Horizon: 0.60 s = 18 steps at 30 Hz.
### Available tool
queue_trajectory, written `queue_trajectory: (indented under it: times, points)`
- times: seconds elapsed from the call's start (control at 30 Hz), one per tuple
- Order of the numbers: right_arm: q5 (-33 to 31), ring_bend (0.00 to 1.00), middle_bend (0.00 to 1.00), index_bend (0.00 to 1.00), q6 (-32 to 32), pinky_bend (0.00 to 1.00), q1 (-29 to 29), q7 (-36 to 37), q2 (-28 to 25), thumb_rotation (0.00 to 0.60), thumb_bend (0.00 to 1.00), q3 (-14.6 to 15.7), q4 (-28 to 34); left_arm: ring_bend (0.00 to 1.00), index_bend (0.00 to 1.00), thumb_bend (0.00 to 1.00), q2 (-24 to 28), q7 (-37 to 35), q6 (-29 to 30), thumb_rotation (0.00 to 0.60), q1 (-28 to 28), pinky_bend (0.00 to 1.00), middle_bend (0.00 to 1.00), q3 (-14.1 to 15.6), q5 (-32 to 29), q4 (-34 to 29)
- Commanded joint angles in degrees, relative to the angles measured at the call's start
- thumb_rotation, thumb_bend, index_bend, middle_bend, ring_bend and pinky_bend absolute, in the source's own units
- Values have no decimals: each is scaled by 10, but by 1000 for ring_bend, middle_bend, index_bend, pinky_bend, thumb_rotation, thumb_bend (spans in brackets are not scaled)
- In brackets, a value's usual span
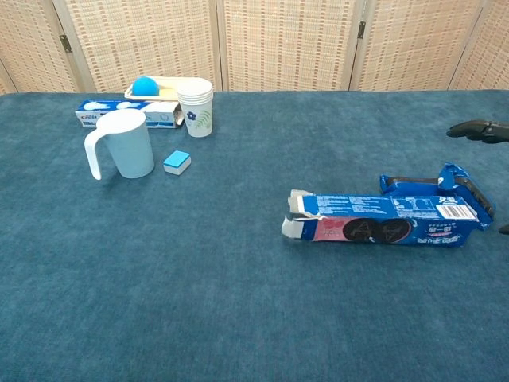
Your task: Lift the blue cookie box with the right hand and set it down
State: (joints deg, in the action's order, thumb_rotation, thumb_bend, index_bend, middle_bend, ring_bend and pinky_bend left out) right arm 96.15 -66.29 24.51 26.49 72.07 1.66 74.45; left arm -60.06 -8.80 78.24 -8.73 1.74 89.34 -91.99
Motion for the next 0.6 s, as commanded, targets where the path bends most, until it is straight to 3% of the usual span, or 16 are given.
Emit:
queue_trajectory:
  times: [0.03, 0.17, 0.33, 0.47, 0.6]
  points:
    - [-29, 0, 0, 0, -7, 0, -9, -59, -51, 600, 129, -1, 55, 107, 190, 387, 1, -5, 1, 600, 1, 183, 91, 1, 1, 3]
    - [-61, 0, 0, 0, -33, 0, -36, -134, -100, 600, 128, -9, 112, 107, 189, 386, 2, -9, -2, 600, 0, 182, 91, 1, -1, 3]
    - [-104, 0, 0, 0, -47, 0, -64, -278, -134, 600, 128, -10, 179, 107, 185, 386, -2, 12, -7, 600, -3, 175, 91, -4, -11, 6]
    - [-122, 0, 0, 0, -86, 0, -97, -354, -118, 600, 129, -6, 196, 107, 180, 386, -5, 29, 0, 600, 1, 171, 91, -10, -24, 5]
    - [-118, 0, 0, 0, -131, 0, -131, -352, -83, 600, 129, -2, 171, 107, 162, 386, -17, 82, 26, 600, 14, 162, 91, -25, -51, 2]
